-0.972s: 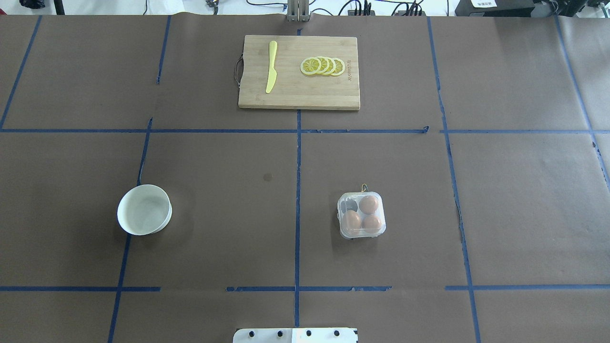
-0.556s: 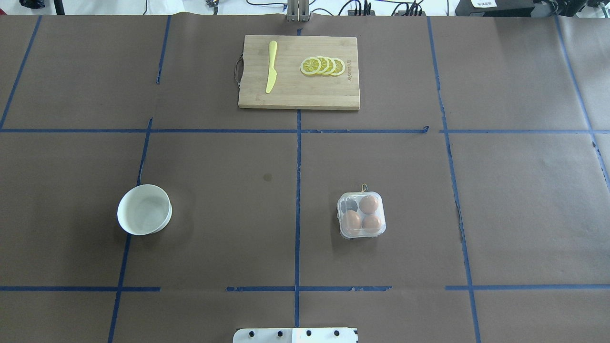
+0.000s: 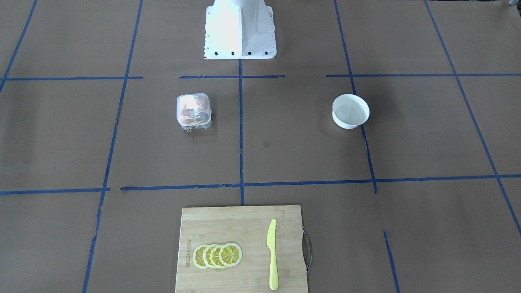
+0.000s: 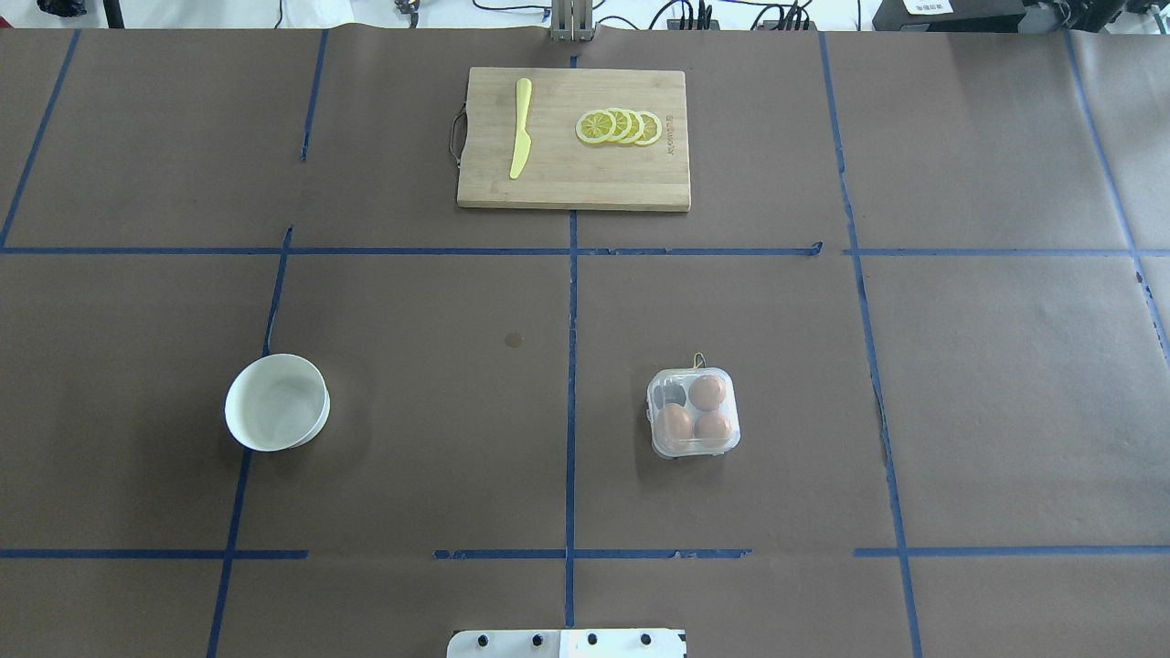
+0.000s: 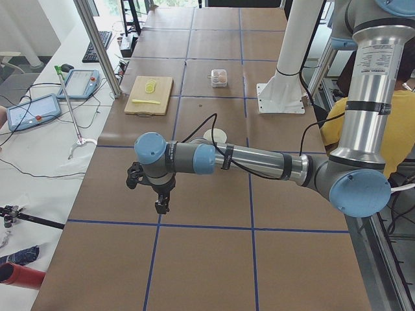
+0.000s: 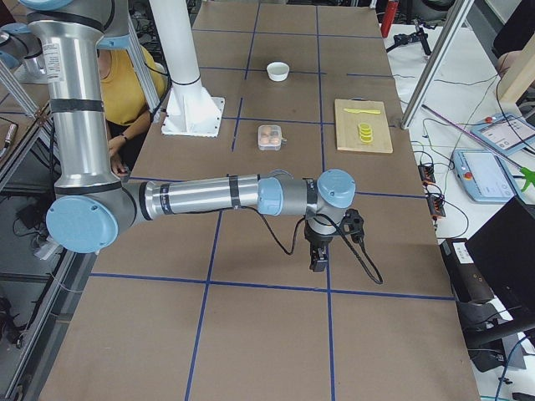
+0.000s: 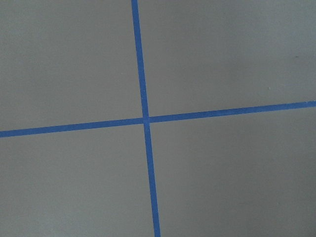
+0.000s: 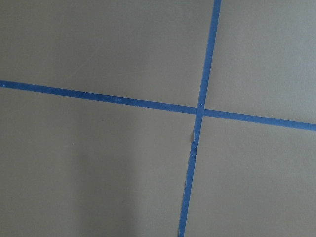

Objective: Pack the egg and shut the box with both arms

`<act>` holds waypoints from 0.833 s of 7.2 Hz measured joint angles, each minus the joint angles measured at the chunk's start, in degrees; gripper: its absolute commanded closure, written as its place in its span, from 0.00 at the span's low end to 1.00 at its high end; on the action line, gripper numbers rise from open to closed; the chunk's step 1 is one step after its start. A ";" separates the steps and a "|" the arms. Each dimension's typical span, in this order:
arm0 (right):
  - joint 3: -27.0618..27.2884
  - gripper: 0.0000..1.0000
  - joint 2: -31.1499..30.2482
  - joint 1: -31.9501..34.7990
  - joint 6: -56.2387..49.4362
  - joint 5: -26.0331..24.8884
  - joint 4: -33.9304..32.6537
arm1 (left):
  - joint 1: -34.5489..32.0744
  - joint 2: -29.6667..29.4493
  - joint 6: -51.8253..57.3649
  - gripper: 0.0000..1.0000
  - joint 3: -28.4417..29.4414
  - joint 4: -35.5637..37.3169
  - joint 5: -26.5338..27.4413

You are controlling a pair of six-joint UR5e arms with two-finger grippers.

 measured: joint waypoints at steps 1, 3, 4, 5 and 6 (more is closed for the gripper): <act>0.07 0.00 -0.12 0.05 0.08 -0.06 0.09 | 0.00 0.00 0.07 0.00 0.13 -0.26 0.09; -0.25 0.00 0.26 0.09 0.11 -0.14 0.42 | -0.09 0.20 0.15 0.00 -0.53 -0.83 0.13; -0.07 0.00 0.48 0.09 0.11 0.41 0.53 | -0.09 0.21 0.18 0.00 -1.36 -0.95 0.10; 0.35 0.00 0.61 0.09 0.11 0.85 0.64 | -0.04 0.11 0.15 0.00 -2.21 -0.97 0.00; 0.58 0.00 0.63 0.09 0.11 1.00 0.66 | -0.03 0.17 0.10 0.00 -2.68 -0.97 -0.19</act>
